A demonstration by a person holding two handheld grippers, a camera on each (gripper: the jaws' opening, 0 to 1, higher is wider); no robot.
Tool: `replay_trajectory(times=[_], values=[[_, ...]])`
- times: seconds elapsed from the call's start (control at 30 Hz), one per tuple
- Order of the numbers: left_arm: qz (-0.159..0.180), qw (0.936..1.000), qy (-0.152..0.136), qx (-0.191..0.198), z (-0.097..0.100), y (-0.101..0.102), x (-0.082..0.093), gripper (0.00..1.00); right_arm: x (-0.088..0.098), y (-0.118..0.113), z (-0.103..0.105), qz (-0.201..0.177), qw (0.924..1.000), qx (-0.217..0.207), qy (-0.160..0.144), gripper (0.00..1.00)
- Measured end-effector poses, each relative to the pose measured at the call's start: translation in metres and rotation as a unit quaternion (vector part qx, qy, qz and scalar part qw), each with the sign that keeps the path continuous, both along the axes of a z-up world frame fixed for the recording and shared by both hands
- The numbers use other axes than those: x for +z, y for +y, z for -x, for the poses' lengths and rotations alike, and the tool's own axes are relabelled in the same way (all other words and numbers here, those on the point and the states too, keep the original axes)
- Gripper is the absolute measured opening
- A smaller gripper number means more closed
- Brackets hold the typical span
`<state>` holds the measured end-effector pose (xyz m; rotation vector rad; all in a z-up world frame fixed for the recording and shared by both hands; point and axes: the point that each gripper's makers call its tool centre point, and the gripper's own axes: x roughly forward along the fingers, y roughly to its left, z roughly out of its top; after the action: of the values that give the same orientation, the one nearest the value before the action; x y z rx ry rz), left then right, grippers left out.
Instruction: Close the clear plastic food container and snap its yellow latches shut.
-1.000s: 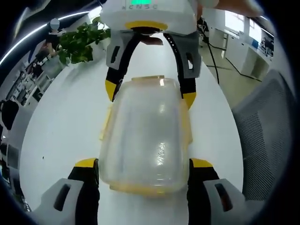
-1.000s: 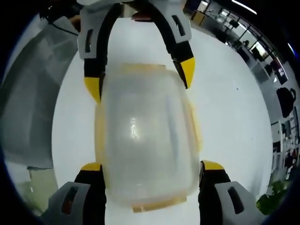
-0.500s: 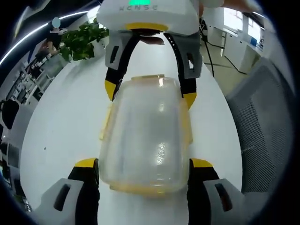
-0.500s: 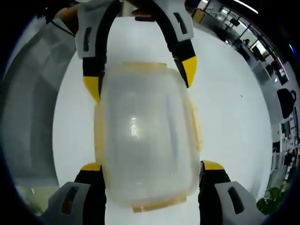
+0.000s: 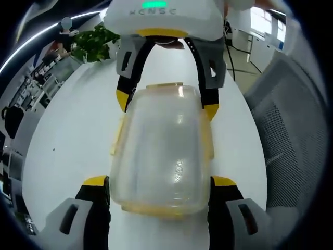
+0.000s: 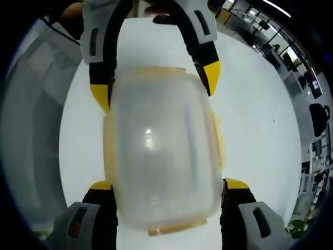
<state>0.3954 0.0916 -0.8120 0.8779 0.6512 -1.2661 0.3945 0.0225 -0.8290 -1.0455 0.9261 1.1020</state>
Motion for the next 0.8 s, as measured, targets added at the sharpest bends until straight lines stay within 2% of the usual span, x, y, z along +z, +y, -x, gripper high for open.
replay_trajectory(times=[0.23,0.4,0.8], values=[[-0.005,1.0000,-0.001,0.008,0.002,0.033,-0.001,0.78,0.000,0.033,0.001,0.001,1.0000,0.006,-0.001,0.82],[-0.005,0.9999,-0.003,0.014,0.003,0.052,-0.002,0.78,-0.001,0.048,0.002,0.005,0.9999,0.011,-0.002,0.82],[-0.010,0.9998,-0.004,0.017,0.002,0.074,-0.003,0.78,-0.003,0.072,0.000,0.015,0.9998,0.013,-0.003,0.82]])
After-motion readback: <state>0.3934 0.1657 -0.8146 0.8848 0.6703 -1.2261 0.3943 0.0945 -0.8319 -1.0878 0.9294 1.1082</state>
